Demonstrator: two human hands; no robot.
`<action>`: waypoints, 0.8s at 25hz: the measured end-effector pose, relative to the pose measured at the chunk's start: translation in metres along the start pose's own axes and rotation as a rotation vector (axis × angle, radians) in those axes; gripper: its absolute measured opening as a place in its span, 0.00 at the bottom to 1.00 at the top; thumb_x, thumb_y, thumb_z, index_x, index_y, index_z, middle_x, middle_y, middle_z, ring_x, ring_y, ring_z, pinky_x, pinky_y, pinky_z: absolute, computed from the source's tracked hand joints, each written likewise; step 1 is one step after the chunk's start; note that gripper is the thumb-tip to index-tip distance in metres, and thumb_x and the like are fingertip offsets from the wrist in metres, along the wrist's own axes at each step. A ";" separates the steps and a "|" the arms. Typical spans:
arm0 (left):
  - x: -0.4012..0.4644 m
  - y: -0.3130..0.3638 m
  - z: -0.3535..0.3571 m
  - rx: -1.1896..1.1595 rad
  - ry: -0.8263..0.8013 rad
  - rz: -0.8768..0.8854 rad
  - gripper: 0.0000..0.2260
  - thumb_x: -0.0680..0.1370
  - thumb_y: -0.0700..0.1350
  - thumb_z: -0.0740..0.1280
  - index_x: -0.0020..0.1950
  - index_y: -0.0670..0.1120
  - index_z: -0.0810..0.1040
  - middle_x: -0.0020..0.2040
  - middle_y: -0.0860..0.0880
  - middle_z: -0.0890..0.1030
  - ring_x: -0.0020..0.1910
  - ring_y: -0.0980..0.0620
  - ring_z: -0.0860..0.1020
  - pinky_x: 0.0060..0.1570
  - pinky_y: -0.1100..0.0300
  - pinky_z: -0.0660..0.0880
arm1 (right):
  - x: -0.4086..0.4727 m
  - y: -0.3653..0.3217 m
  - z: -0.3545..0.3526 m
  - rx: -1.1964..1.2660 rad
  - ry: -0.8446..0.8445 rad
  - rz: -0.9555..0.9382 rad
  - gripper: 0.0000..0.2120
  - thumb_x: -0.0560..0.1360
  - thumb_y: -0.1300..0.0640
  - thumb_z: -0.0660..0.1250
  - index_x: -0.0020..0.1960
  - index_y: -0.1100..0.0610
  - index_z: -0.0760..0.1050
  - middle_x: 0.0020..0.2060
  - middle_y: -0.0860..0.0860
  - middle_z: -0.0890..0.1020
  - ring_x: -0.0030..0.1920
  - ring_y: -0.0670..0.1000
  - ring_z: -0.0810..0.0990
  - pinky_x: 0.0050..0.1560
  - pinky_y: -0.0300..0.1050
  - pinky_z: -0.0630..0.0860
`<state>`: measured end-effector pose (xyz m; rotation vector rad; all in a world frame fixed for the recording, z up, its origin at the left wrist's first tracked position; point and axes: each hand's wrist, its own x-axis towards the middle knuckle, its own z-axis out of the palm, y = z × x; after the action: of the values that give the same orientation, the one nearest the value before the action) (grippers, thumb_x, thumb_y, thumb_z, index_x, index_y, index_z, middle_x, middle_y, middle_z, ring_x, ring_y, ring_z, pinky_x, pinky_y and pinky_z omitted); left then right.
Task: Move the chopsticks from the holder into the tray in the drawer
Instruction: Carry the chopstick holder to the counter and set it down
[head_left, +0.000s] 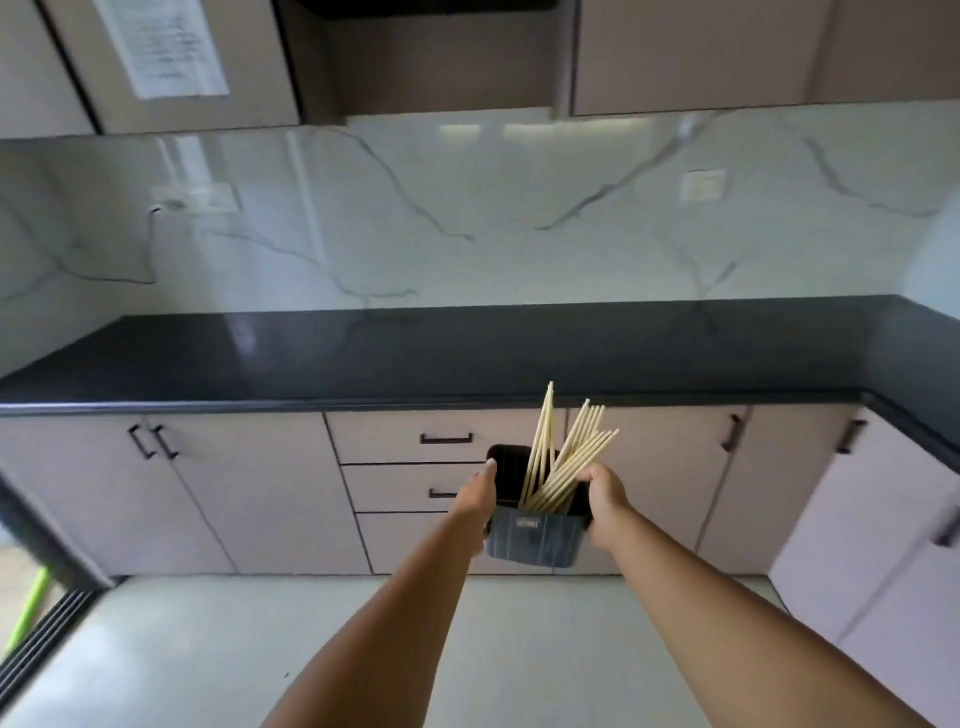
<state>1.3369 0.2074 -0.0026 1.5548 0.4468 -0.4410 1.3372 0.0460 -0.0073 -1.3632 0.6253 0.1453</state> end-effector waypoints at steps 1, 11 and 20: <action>0.013 0.009 -0.009 -0.023 0.021 0.007 0.30 0.80 0.61 0.54 0.76 0.43 0.60 0.76 0.41 0.63 0.73 0.40 0.63 0.71 0.44 0.63 | 0.014 -0.010 0.014 -0.022 -0.035 0.004 0.17 0.71 0.58 0.58 0.58 0.58 0.75 0.59 0.60 0.77 0.60 0.60 0.74 0.65 0.57 0.68; 0.160 0.104 -0.093 -0.115 0.178 0.055 0.29 0.81 0.59 0.54 0.75 0.42 0.60 0.76 0.40 0.62 0.74 0.39 0.62 0.71 0.44 0.61 | 0.157 -0.087 0.160 -0.049 -0.200 0.001 0.18 0.69 0.57 0.60 0.58 0.58 0.75 0.56 0.59 0.76 0.59 0.59 0.74 0.65 0.57 0.69; 0.346 0.203 -0.144 0.005 0.136 0.021 0.28 0.79 0.61 0.54 0.75 0.47 0.63 0.73 0.45 0.67 0.67 0.44 0.69 0.65 0.47 0.68 | 0.304 -0.160 0.268 0.021 -0.082 0.026 0.11 0.70 0.57 0.61 0.51 0.57 0.76 0.50 0.57 0.75 0.53 0.56 0.72 0.57 0.52 0.68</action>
<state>1.7384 0.3496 -0.0120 1.5992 0.5333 -0.3219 1.7503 0.1847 0.0004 -1.3227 0.5744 0.2139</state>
